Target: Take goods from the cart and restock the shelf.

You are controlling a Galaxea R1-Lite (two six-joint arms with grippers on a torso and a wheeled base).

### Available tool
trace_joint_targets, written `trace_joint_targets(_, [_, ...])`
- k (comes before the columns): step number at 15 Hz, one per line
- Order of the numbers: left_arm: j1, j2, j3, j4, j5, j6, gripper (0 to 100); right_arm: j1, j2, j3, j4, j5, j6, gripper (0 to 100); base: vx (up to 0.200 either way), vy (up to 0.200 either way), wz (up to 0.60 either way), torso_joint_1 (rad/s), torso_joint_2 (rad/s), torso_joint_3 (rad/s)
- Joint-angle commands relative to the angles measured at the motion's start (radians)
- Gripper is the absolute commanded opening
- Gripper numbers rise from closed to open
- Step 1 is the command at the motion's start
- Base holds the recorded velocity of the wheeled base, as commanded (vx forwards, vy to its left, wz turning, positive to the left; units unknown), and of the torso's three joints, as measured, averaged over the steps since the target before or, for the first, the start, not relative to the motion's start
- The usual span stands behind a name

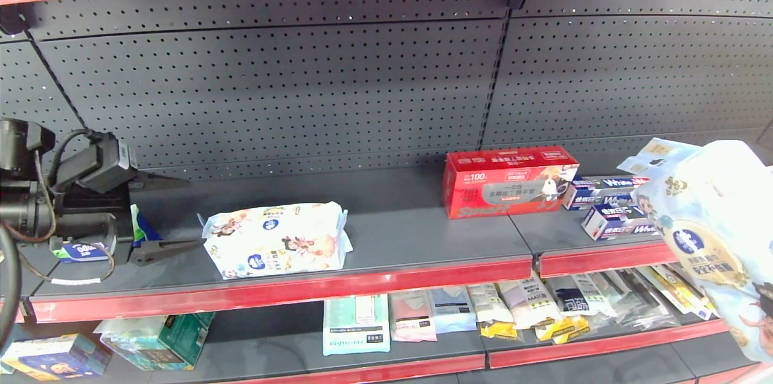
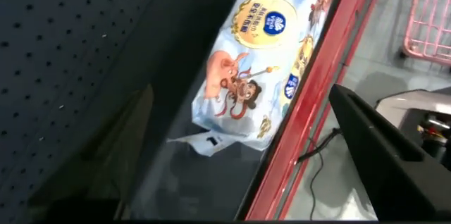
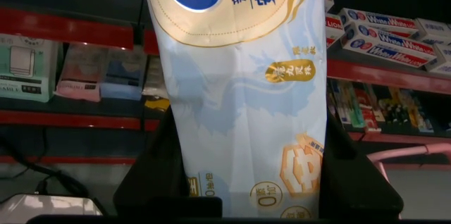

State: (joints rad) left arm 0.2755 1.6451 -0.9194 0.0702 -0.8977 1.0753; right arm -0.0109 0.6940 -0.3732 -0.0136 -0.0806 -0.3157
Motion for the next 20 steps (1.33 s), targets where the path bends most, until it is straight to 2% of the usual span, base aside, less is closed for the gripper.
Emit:
trace_joint_targets(1, [0.030,-0.064,0.027,-0.020,0.002,-0.023,100,0.000,-0.002,0.005,0.000,0.001,0.000,0,0.000,0.000,0.00,0.000,0.00,0.000])
trace_joint_targets(2, [0.045,-0.079,0.043,-0.049,0.002,-0.055,100,0.002,-0.002,0.007,0.000,0.001,0.000,0,0.000,0.000,0.00,0.000,0.00,0.000])
trace_joint_targets(4, [0.059,-0.145,0.103,-0.147,0.003,-0.206,100,0.003,-0.002,0.005,0.000,0.001,0.000,0,0.000,0.000,0.00,0.000,0.00,0.000])
trace_joint_targets(5, [0.059,-0.197,0.171,-0.257,0.023,-0.334,100,0.005,-0.001,0.004,0.000,0.002,0.000,0,0.000,0.000,0.00,0.000,0.00,0.000])
trace_joint_targets(7, [0.059,-0.231,0.251,-0.405,0.089,-0.439,100,0.008,0.002,0.000,0.000,0.004,0.000,0,0.000,0.000,0.00,0.000,0.00,0.000])
trace_joint_targets(8, [0.057,-0.249,0.344,-0.596,0.189,-0.554,100,0.008,0.002,-0.003,0.000,0.004,0.000,0,0.000,0.000,0.00,0.000,0.00,0.000])
trace_joint_targets(9, [0.053,-0.252,0.401,-0.714,0.273,-0.611,100,0.008,0.002,-0.003,0.000,0.004,0.000,0,0.000,0.000,0.00,0.000,0.00,0.000])
trace_joint_targets(10, [0.039,-0.254,0.465,-0.846,0.396,-0.672,100,0.008,-0.001,-0.001,0.000,0.004,0.000,0,0.000,0.000,0.00,0.000,0.00,0.000])
trace_joint_targets(11, [0.017,-0.254,0.516,-0.960,0.546,-0.753,100,0.009,-0.004,0.004,0.000,0.004,0.000,0,0.000,0.000,0.00,0.000,0.00,0.000])
trace_joint_targets(13, [-0.065,-0.280,0.588,-1.090,0.795,-0.916,100,0.009,-0.005,0.005,0.000,0.025,0.000,0,0.000,0.000,0.00,0.000,0.00,0.000])
trace_joint_targets(14, [-0.104,-0.327,0.622,-1.090,0.850,-0.969,100,0.009,-0.004,0.005,0.000,0.027,0.000,0,0.000,0.000,0.00,0.000,0.00,0.000])
trace_joint_targets(15, [-0.144,-0.393,0.662,-1.069,0.849,-0.997,100,0.009,-0.004,0.005,0.000,0.030,0.000,0,0.000,0.000,0.00,0.000,0.00,0.000])
trace_joint_targets(16, [-0.183,-0.470,0.695,-1.015,0.842,-1.000,100,0.009,-0.002,0.005,0.000,0.039,0.000,0,0.000,0.000,0.00,0.000,0.00,0.000])
trace_joint_targets(17, [-0.274,-0.640,0.718,-0.846,0.803,-1.003,100,0.009,-0.004,0.005,0.000,0.056,0.000,0,0.000,0.000,0.00,0.000,0.00,0.000])
trace_joint_targets(18, [-0.325,-0.775,0.705,-0.678,0.766,-1.005,100,0.009,-0.005,0.008,0.000,0.065,0.000,0,0.000,0.000,0.00,0.000,0.00,0.000])
trace_joint_targets(20, [-0.357,-1.044,0.654,-0.297,0.680,-1.005,100,0.009,-0.004,0.008,0.000,0.068,0.000,0,0.000,0.000,0.00,0.000,0.00,0.000])
